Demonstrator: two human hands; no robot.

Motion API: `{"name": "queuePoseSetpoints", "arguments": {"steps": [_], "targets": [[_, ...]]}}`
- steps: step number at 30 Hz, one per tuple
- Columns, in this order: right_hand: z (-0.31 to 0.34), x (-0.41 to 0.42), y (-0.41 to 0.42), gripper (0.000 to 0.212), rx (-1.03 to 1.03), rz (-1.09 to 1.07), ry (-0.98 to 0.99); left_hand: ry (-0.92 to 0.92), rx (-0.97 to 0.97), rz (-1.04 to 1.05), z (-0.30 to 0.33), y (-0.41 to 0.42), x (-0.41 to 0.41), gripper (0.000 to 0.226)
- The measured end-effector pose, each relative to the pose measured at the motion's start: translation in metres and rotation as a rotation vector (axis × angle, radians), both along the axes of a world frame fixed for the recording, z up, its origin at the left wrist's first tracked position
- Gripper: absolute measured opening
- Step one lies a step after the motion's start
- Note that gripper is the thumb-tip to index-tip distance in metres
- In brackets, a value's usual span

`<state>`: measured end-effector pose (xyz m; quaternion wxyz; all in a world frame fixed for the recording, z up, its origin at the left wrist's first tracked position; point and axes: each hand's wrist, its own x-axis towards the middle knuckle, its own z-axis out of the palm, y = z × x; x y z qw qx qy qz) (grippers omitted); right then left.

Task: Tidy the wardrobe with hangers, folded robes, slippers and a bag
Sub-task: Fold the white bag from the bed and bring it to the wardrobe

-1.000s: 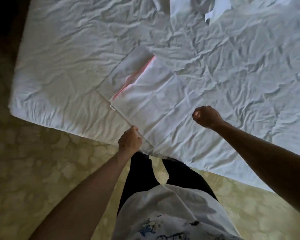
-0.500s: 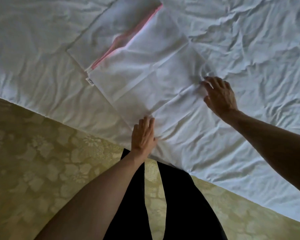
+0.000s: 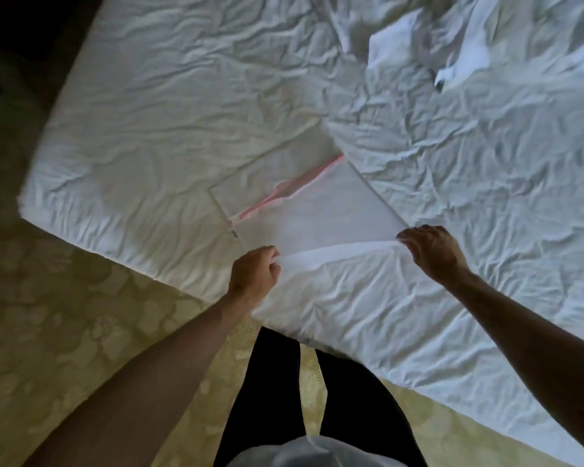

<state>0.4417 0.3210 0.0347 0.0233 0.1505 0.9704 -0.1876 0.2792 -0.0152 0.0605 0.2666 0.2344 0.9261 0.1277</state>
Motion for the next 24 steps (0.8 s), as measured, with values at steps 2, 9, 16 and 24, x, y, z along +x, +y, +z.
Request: {"name": "queuePoseSetpoints", "arguments": {"steps": [2,9,16,24], "targets": [[0.018,0.009,-0.008,0.016,-0.015,-0.017,-0.014,-0.008,-0.003,-0.016,0.017,-0.001,-0.006,0.010],[0.084,0.024,-0.031,0.010,-0.151,-0.178,-0.147,0.050,0.003,0.031,0.079,-0.003,-0.016,0.018],[0.173,-0.039,-0.005,0.017,-0.133,-0.358,0.005,0.227,0.106,0.091,0.174,0.057,-0.093,0.013],[0.310,-0.107,0.054,0.027,-0.006,-0.567,0.225,0.406,0.247,-0.003,0.280,0.144,-0.176,0.032]]}}
